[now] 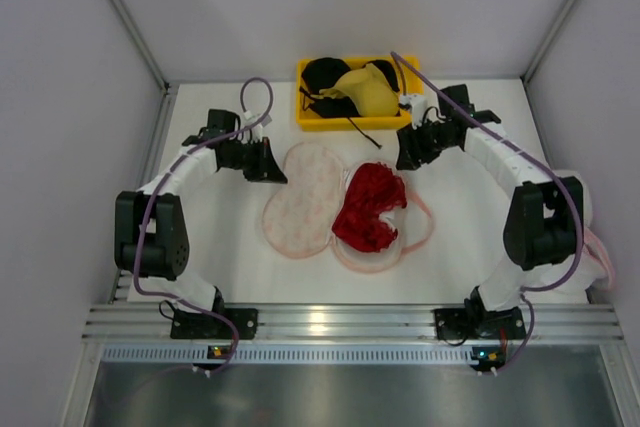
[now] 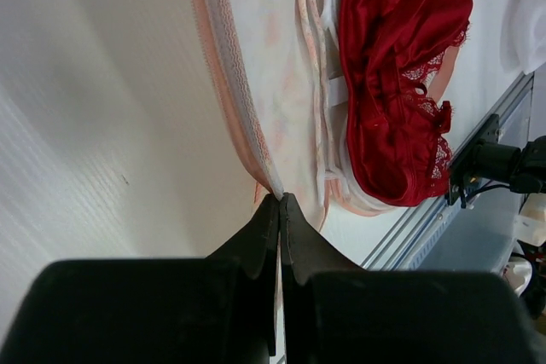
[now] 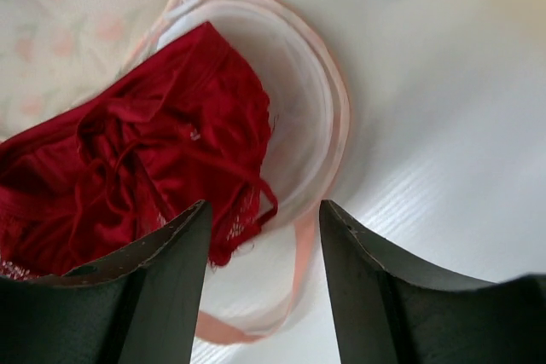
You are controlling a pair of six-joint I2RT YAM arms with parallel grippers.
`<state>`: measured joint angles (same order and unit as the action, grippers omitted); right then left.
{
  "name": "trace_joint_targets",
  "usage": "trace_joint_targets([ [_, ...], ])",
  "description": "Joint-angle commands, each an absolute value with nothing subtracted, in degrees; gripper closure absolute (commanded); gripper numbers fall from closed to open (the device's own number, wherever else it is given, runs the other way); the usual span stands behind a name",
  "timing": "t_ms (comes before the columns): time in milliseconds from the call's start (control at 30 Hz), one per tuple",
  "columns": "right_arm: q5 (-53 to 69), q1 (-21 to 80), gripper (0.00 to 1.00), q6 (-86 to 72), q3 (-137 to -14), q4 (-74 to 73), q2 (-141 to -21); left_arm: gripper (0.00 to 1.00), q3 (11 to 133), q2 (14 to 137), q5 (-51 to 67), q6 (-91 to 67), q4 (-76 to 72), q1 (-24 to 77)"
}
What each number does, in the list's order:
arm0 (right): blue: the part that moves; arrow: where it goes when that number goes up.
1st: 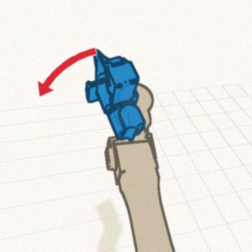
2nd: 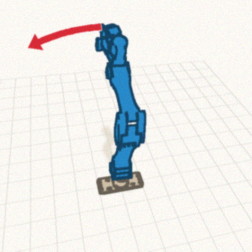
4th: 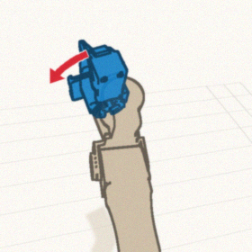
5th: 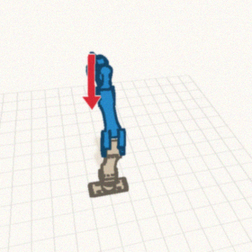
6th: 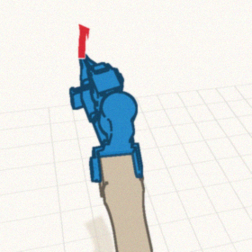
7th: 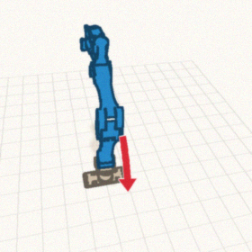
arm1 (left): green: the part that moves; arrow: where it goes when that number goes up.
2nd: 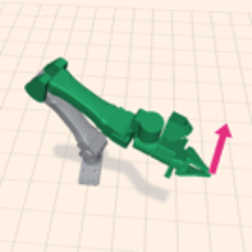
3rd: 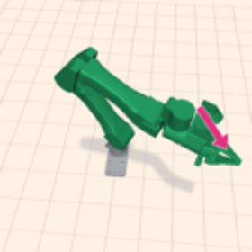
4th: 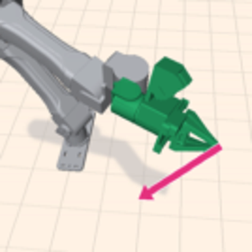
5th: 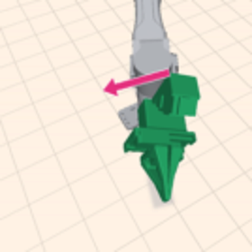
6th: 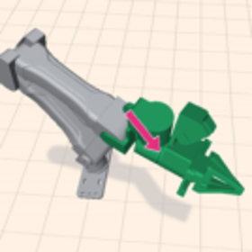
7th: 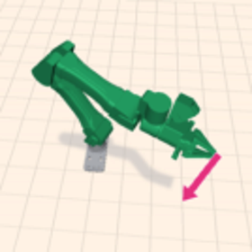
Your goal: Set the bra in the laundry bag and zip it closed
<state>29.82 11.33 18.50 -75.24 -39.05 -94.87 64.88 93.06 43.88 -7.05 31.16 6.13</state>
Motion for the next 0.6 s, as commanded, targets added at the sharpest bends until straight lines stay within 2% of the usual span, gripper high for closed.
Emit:
trace_joint_targets([
  [0, 31.6, 14.6, 0.47, 17.6, -80.1, -34.1, -100.0, 1.0, 67.8, 93.1, 46.1, -7.6, 30.9, 6.2],
  [200, 31.7, 19.1, 0.48, 19.1, -82.8, -32.3, -106.4, 1.0, 68.4, 92.9, 46.2, -7.8, 30.8, 6.3],
  [233, 31.7, 20.0, 0.51, 19.4, -83.0, -31.9, -107.1, 1.0, 68.5, 92.8, 46.2, -7.9, 30.8, 6.3],
  [300, 31.8, 20.8, 0.6, 19.9, -83.8, -31.8, -109.2, 1.0, 68.9, 92.7, 46.1, -8.0, 30.8, 6.3],
  [333, 31.9, 21.6, 0.7, 20.3, -84.1, -31.6, -109.9, 1.0, 69.2, 92.9, 46.1, -8.3, 30.8, 6.3],
  [400, 32.1, 22.3, 0.81, 20.7, -84.6, -31.6, -111.0, 1.0, 70.1, 93.1, 46.7, -8.6, 30.8, 6.4],
  [433, 32.6, 23.0, 0.9, 20.8, -84.6, -31.6, -111.1, 1.0, 70.6, 93.2, 46.8, -9.1, 30.8, 6.4],
  [500, 33.0, 24.1, 0.97, 20.7, -84.6, -30.9, -110.9, 1.0, 71.8, 93.3, 48.0, -9.6, 30.8, 6.9],
  [567, 33.0, 25.0, 1.0, 20.4, -84.7, -30.4, -110.5, 1.0, 72.4, 93.3, 48.5, -9.9, 30.8, 7.8],
])
